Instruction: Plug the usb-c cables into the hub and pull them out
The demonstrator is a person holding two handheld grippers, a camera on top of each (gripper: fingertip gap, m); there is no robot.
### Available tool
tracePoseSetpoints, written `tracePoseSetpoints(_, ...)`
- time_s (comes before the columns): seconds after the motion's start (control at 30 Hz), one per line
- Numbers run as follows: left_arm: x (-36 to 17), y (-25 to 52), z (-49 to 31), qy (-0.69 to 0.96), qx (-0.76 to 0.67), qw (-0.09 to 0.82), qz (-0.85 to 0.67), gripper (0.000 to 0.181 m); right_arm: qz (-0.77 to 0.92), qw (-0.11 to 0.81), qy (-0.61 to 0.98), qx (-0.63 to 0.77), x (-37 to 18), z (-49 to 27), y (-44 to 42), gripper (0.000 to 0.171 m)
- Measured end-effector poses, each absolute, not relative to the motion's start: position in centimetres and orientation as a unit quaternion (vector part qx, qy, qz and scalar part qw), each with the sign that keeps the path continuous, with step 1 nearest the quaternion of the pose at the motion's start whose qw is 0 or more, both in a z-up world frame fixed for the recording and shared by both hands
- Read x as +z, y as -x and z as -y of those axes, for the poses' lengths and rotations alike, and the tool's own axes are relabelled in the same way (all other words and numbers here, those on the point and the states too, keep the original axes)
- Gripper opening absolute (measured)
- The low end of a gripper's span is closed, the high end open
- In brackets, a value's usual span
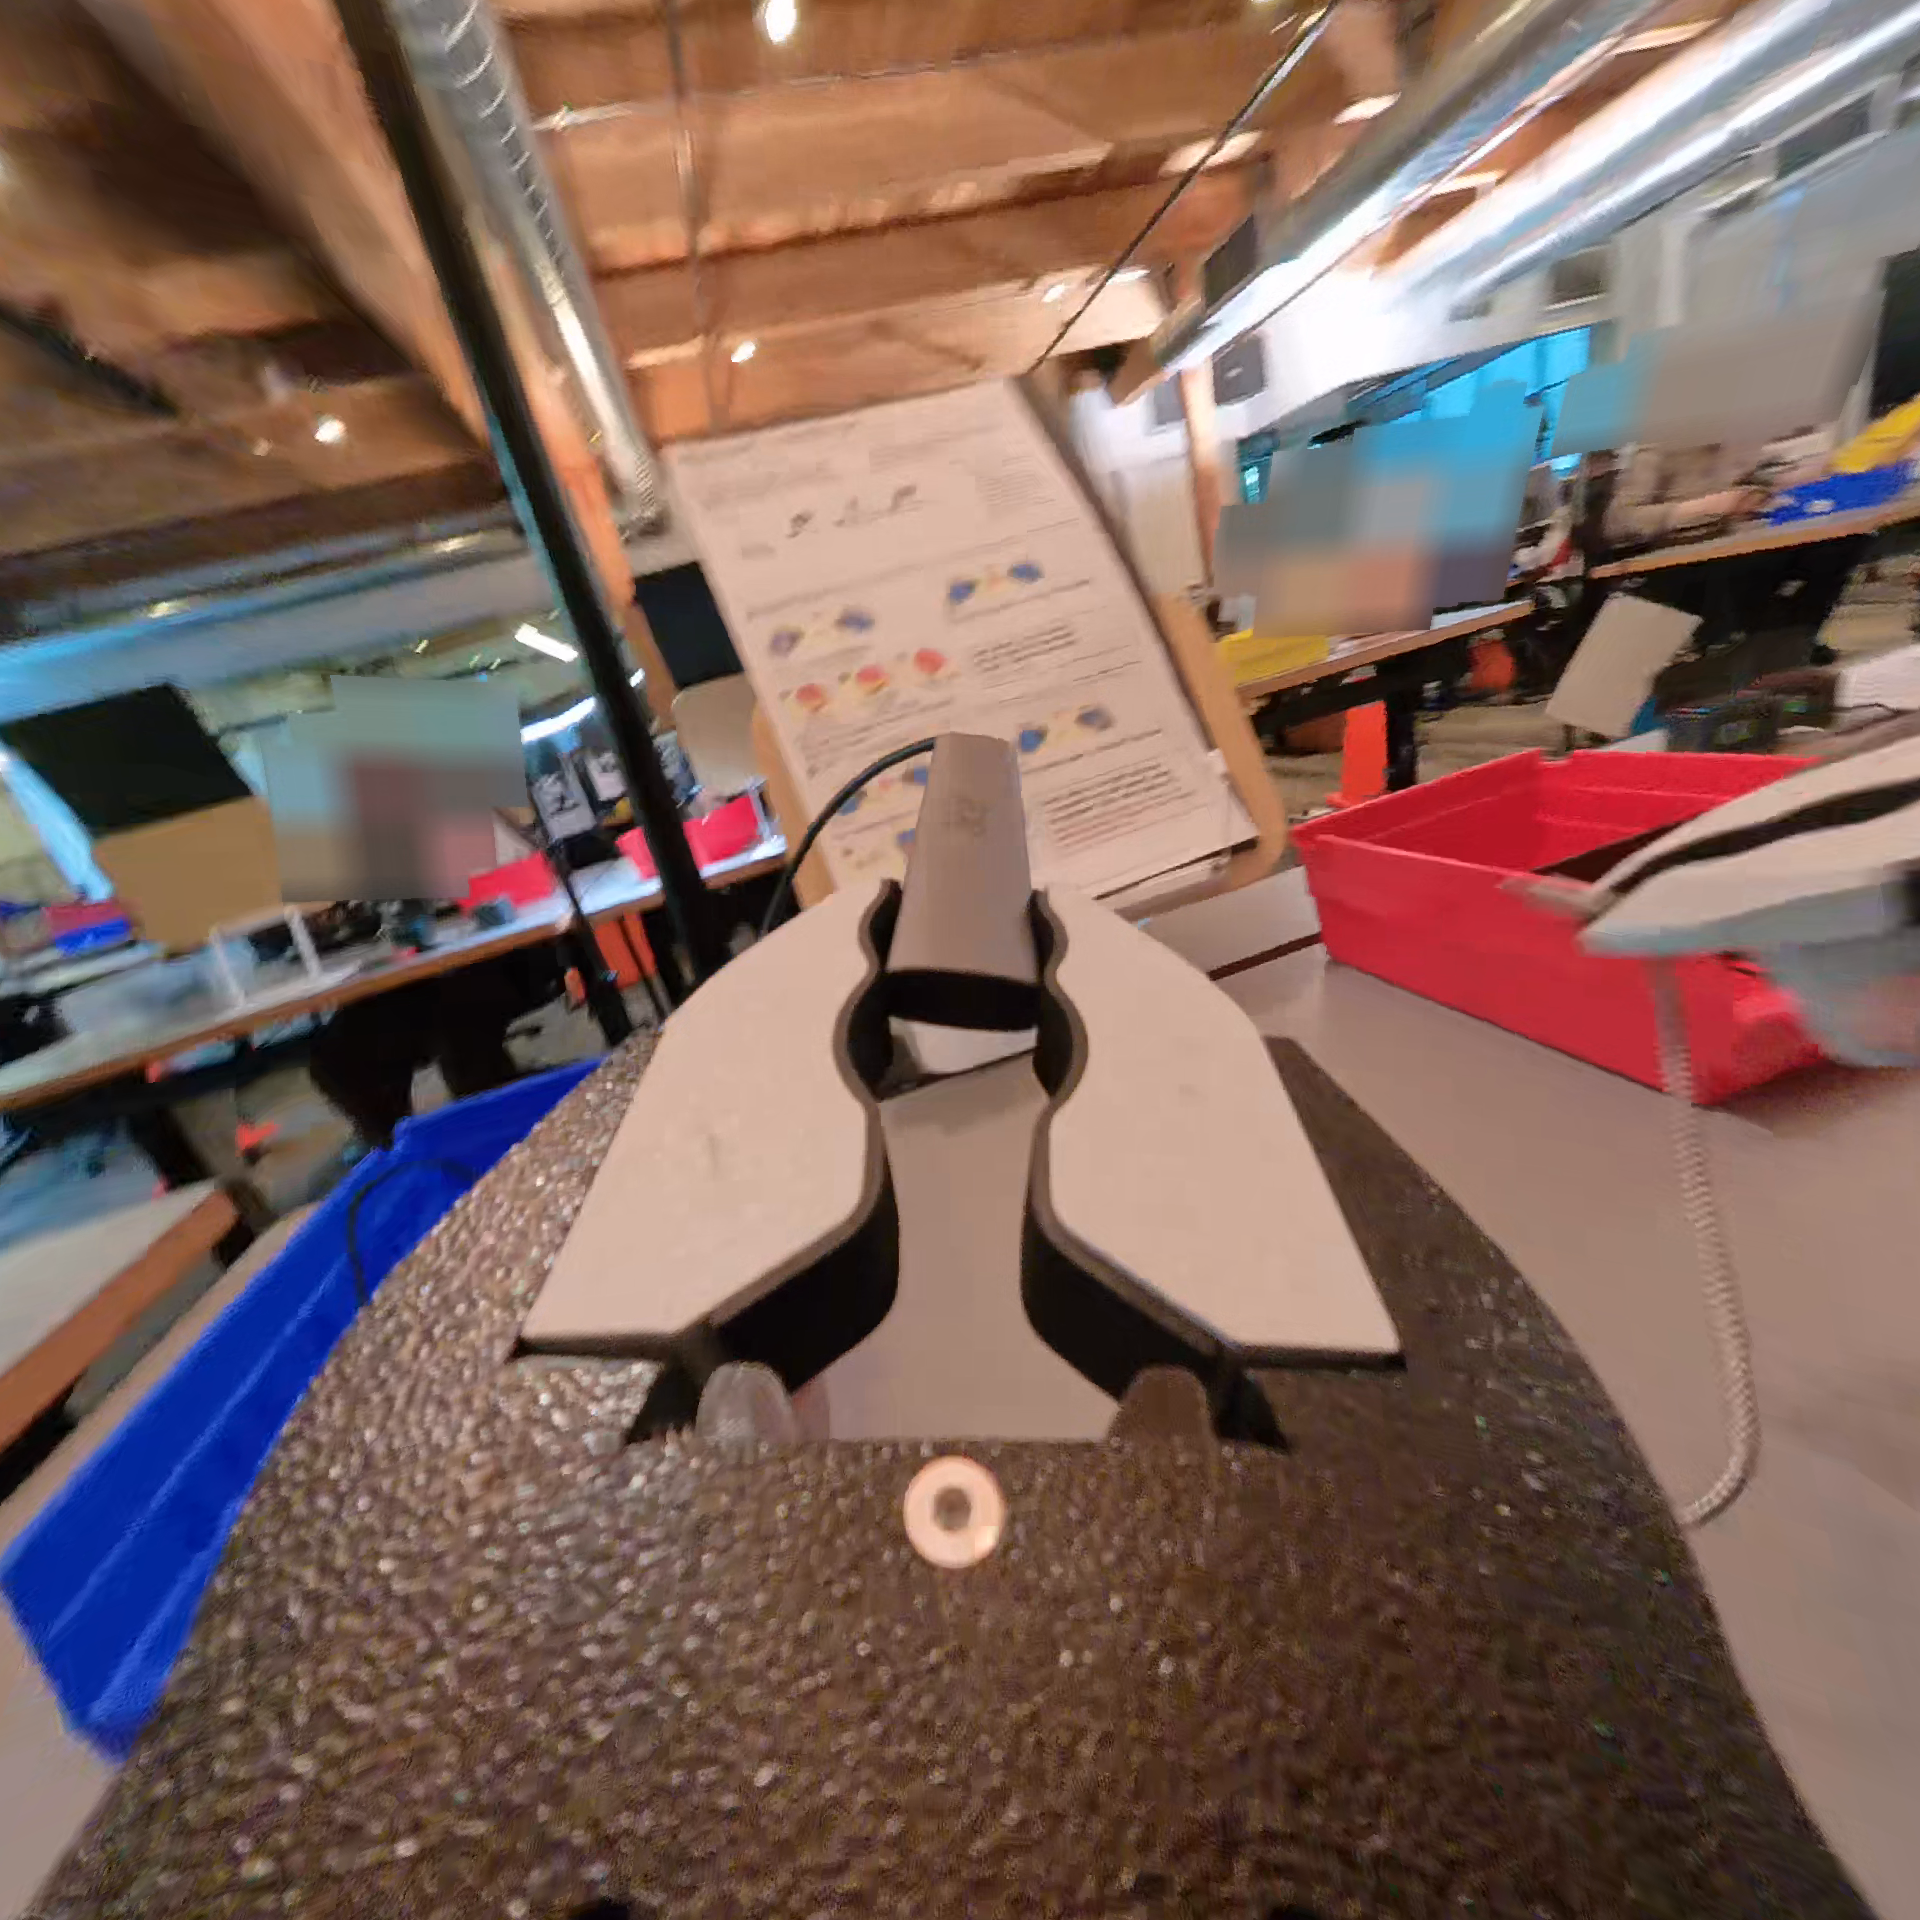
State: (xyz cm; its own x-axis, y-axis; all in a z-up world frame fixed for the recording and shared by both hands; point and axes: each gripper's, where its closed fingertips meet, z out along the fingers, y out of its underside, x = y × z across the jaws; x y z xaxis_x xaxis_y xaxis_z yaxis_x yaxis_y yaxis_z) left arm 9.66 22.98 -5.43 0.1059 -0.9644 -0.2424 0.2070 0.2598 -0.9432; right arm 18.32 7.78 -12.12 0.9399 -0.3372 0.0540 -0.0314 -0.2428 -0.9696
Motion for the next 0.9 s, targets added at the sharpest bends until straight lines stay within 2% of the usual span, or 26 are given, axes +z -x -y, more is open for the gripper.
tracePoseSetpoints(0.27,-6.4,-10.8,-19.2,0.353,-0.488,0.593,-0.534,0.024,-0.178,0.532,0.827,0.023,-20.3,-13.5,-17.0,0.01)
tracePoseSetpoints(0.4,-6.6,-10.9,-19.4,0.357,-0.48,0.594,-0.537,0.024,-0.204,0.502,0.84,0.027,-22.7,-15.4,-17.3,0.011)
tracePoseSetpoints(0.53,-6.6,-10.9,-19.9,0.364,-0.479,0.594,-0.534,0.024,-0.21,0.429,0.878,0.023,-25.9,-16.1,-16.7,0.036)
tracePoseSetpoints(0.63,-6.6,-10.9,-20.2,0.366,-0.476,0.595,-0.534,0.024,-0.186,0.415,0.89,-0.019,-26.6,-15.9,-16.5,0.055)
tracePoseSetpoints(0.73,-6.5,-10.8,-20.6,0.368,-0.477,0.596,-0.531,0.024,-0.174,0.415,0.89,-0.071,-25.1,-14.7,-17.4,0.066)
tracePoseSetpoints(0.8,-6.5,-10.7,-21.0,0.371,-0.475,0.598,-0.529,0.024,-0.204,0.395,0.894,-0.055,-24.3,-13.4,-17.7,0.077)
tracePoseSetpoints(0.9,-6.4,-10.6,-21.4,0.376,-0.473,0.598,-0.527,0.024,-0.214,0.341,0.915,-0.032,-24.2,-11.1,-16.9,0.08)
